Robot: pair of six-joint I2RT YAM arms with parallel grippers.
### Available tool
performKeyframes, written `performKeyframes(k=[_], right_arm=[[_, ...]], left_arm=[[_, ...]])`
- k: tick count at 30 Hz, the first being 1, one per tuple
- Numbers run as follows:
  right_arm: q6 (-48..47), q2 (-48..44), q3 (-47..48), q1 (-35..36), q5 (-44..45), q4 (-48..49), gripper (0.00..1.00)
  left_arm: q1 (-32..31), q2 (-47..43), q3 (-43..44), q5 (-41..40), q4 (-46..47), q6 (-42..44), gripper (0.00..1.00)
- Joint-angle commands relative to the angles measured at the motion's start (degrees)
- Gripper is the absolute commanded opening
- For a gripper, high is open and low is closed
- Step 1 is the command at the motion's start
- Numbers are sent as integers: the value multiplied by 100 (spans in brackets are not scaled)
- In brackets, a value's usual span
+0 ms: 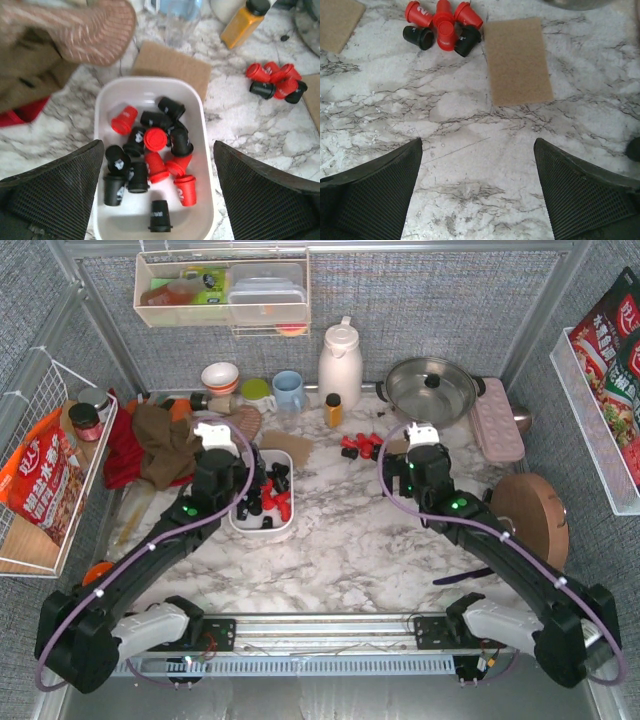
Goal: Mix the coffee capsules in the storage basket
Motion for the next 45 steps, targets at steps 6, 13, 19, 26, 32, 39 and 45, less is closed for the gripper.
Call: performKeyframes(k=[6,13,19,26,32,39,45], right_arm=[[138,1435,656,-65,-156,742,92],[277,3207,2037,-120,-421,754,84],[343,4634,3312,-229,-466,492,76],[388,5645,4342,-289,-159,-88,65],[573,5807,4414,-345,-77,-299,61],[562,6031,4482,-419,-177,-344,51],[598,6175,4606,-490,-324,-384,47]], left_arm=[[4,-558,775,133,-1272,1047,99],[4,-939,-5,849,-459,1221,99],[22,-776,2,1115,-527,944,99],[20,-1082,-274,1244,-203,708,99],[31,-1295,-355,1174,-113,730,99],[31,-1295,-374,1107,-121,752,99],[30,-1209,-352,1105,-142,752,99]])
